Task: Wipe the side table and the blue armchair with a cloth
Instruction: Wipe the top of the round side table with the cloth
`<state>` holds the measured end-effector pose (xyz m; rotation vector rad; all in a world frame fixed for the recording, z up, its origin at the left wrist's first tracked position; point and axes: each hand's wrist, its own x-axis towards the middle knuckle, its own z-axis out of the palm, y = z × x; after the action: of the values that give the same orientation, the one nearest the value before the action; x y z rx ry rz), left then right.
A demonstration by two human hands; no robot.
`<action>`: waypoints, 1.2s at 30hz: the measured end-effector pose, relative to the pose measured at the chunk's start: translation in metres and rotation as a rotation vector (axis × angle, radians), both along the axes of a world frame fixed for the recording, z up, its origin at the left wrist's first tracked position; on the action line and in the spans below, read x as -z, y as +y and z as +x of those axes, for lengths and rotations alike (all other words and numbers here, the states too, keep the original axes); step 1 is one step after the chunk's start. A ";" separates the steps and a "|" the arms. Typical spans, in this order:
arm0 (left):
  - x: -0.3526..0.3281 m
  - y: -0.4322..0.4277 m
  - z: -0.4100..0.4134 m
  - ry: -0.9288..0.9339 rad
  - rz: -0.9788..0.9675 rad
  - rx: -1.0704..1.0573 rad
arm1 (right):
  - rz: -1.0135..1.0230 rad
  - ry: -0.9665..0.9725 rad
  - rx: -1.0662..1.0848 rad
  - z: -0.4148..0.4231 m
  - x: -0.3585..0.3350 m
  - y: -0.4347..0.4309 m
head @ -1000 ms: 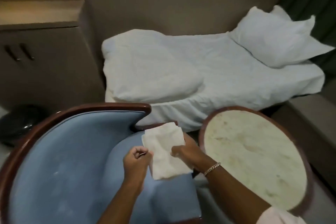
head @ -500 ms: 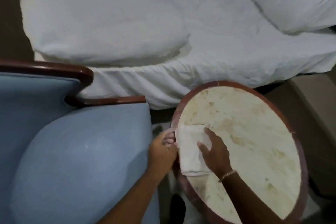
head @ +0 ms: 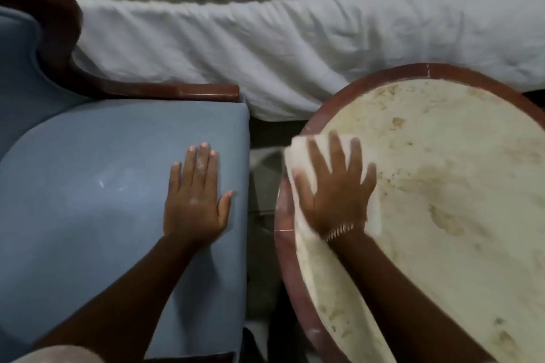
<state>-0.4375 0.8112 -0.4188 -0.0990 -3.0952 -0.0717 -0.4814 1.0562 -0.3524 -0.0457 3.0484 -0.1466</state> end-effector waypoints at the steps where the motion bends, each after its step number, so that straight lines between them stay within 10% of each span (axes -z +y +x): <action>1: -0.002 0.001 0.000 -0.006 -0.002 -0.006 | -0.013 -0.014 0.054 -0.017 -0.001 -0.010; 6: -0.009 0.003 0.000 -0.006 0.006 -0.016 | 0.007 -0.028 -0.245 0.087 0.002 -0.005; 14: 0.009 0.000 -0.001 0.067 0.014 -0.011 | -0.008 0.001 0.248 -0.107 0.000 0.015; 19: 0.009 0.001 0.001 0.065 0.041 -0.008 | 0.079 -0.006 -0.083 0.040 0.002 -0.013; 27: 0.010 0.001 0.000 0.060 0.051 -0.022 | -0.021 -0.021 0.399 -0.085 -0.001 -0.011; 32: 0.005 0.001 0.001 0.037 0.074 -0.018 | 0.065 -0.010 0.000 0.045 -0.001 -0.049; 36: 0.011 0.000 0.002 0.066 0.049 -0.006 | 0.004 -0.044 0.290 0.064 -0.006 0.007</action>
<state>-0.4350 0.8111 -0.4301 -0.0883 -3.0254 -0.1408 -0.4170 1.0632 -0.3459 0.3958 2.9933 -0.1577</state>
